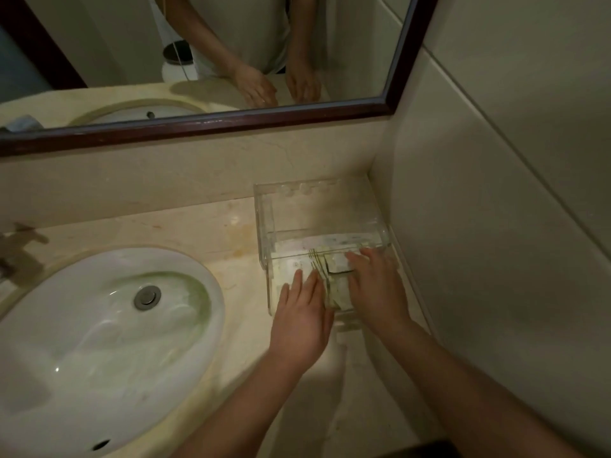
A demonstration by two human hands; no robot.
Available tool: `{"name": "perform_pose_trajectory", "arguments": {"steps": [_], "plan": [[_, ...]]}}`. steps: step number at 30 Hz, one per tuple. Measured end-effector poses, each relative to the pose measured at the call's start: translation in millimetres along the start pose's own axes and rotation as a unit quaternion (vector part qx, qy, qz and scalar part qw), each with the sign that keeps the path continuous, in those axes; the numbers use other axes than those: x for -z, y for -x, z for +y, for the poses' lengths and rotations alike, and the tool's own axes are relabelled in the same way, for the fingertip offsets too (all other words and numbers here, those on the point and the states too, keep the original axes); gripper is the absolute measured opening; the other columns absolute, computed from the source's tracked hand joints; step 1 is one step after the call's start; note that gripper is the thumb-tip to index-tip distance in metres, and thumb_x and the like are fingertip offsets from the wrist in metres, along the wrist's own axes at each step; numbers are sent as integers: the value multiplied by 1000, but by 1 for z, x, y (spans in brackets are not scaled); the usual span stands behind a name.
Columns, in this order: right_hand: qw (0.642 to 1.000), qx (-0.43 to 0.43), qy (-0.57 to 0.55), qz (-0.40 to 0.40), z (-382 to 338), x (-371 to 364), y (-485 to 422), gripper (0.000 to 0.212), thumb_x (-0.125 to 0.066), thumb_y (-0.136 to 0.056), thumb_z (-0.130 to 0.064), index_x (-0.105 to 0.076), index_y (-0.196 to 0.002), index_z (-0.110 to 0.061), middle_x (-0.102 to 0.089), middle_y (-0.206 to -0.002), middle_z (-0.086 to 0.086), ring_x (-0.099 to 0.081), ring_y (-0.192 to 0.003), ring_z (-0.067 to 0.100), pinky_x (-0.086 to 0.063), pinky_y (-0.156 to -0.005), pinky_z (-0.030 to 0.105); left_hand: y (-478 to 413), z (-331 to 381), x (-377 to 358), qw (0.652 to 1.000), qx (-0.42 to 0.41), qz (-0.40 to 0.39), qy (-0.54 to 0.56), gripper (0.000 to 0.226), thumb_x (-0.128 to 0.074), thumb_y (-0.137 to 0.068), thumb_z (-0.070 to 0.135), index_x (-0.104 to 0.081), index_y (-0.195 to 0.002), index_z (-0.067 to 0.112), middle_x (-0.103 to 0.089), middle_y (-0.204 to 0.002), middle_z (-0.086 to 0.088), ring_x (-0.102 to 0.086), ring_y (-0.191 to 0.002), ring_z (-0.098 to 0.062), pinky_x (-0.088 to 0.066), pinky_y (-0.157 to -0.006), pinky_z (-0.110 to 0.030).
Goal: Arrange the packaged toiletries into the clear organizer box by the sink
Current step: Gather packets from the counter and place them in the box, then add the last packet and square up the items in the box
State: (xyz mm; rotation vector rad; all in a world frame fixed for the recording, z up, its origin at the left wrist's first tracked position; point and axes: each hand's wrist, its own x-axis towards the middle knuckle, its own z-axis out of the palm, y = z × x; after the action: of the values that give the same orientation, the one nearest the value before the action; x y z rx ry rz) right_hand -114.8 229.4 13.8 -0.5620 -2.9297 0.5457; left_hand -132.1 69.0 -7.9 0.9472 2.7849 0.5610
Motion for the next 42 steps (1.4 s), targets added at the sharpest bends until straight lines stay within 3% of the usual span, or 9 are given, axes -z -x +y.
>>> {"name": "perform_pose_trajectory", "arguments": {"steps": [5, 11, 19, 24, 27, 29, 34, 38, 42], "plan": [[983, 35, 75, -163, 1, -16, 8, 63, -31, -99, -40, -6, -153, -23, 2, -163, 6, 8, -149, 26, -6, -121, 42, 2, -2, -8, 997, 18, -60, -54, 69, -19, -95, 49, -16, -153, 11, -6, -163, -4, 7, -149, -31, -8, -120, -52], [978, 34, 94, -185, -3, -20, 13, 69, -28, -99, -46, 10, -152, -24, 19, -160, 7, 23, -145, 27, 3, -120, 44, -4, -5, -8, 996, 40, -65, -49, 67, -14, -97, 49, -4, -153, 14, 4, -163, -2, 15, -148, -28, -3, -120, -48], [980, -8, 86, -176, -17, -17, 12, 63, -26, -99, -45, 1, -153, -27, 11, -162, 7, 15, -147, 29, 4, -119, 44, -6, -9, -2, 999, 28, -45, -8, 66, -20, -97, 46, -12, -153, 12, -6, -163, -6, 5, -148, -34, -5, -118, -54], [989, 12, 94, -112, -42, -19, 14, 70, -12, -91, -48, -33, -147, -12, -33, -153, 20, -26, -142, 38, -19, -116, 54, 11, -23, 20, 999, 41, 12, 0, 62, -35, -90, 40, -39, -144, 10, -36, -153, -11, -26, -143, -37, -28, -111, -55], [993, 86, 13, -79, -83, -33, 20, 57, -28, -95, -35, -43, -141, -5, -44, -146, 22, -35, -139, 36, -20, -118, 47, 39, -54, 45, 990, 124, 62, 23, 66, -27, -87, 40, -39, -144, 8, -37, -153, -12, -26, -144, -36, -28, -112, -53], [986, 116, -38, -116, -114, -44, 26, 57, -32, -96, -38, -41, -143, -8, -38, -150, 19, -28, -142, 35, -17, -118, 43, 66, -82, 65, 975, 200, 89, 33, 68, -24, -86, 40, -37, -144, 8, -37, -152, -13, -24, -144, -36, -26, -115, -49], [952, 199, -79, -219, -206, -87, 43, 56, -38, -97, -40, -36, -147, -15, -38, -152, 13, -30, -142, 33, -23, -117, 44, 151, -173, 104, 924, 326, 196, 37, 51, -52, -82, 16, -52, -131, 3, -57, -133, -17, -50, -125, -35, -38, -110, -43], [927, 283, -91, -227, -296, -108, 54, 59, -35, -93, -46, -44, -142, -14, -53, -139, 12, -47, -129, 31, -37, -108, 42, 205, -247, 142, 867, 428, 243, 79, 43, -52, -87, 16, -53, -130, 7, -55, -131, -14, -51, -121, -31, -40, -104, -37], [910, 325, -87, -243, -395, -134, 62, 51, -41, -98, -41, -36, -146, -24, -48, -144, 4, -42, -133, 24, -31, -109, 36, 245, -337, 181, 827, 484, 269, 97, 41, -52, -89, 15, -54, -130, 9, -55, -130, -14, -51, -120, -29, -41, -99, -34]]}}
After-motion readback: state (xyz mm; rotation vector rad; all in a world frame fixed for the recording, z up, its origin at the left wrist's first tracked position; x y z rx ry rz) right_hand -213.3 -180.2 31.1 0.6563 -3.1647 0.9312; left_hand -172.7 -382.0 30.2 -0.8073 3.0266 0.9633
